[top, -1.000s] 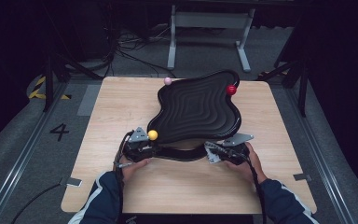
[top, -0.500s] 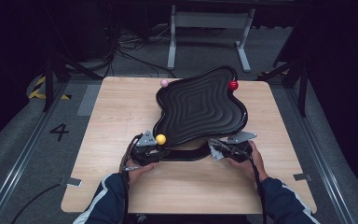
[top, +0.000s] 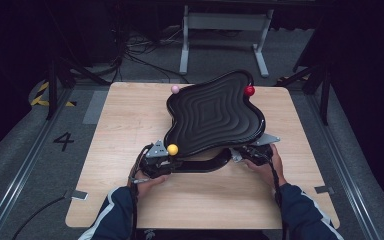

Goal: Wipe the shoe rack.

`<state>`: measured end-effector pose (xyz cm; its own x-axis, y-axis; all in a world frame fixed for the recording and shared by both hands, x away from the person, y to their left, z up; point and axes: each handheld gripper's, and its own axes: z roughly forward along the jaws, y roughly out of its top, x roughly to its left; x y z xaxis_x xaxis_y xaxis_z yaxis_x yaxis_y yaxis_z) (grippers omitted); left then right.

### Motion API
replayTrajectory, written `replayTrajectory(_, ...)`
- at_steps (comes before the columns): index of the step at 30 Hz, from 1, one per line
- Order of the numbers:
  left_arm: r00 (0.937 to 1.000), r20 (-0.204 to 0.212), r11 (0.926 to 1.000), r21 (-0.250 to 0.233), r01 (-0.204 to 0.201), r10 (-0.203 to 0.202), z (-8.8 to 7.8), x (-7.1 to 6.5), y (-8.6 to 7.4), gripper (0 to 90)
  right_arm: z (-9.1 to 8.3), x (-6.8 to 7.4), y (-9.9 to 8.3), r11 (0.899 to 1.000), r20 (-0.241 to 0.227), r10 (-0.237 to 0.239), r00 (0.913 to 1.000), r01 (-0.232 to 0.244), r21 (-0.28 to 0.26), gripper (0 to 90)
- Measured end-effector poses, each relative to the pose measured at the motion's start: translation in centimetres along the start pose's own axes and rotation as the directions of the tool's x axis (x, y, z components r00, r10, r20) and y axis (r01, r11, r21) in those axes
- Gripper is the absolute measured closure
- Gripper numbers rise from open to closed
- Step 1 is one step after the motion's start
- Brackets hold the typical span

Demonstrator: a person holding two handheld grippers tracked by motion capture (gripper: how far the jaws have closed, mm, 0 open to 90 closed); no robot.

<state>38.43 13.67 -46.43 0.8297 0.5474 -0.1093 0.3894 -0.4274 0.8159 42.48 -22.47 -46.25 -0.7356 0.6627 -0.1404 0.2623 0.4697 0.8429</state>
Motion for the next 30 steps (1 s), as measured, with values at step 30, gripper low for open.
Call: replayTrajectory(30,0.9988,-0.006,0.9986,0.021,-0.049,0.049,0.0,-0.1,0.1,73.7,2.6,8.2,1.7,0.996,-0.255,-0.077,0.9638,0.087,0.03,77.3)
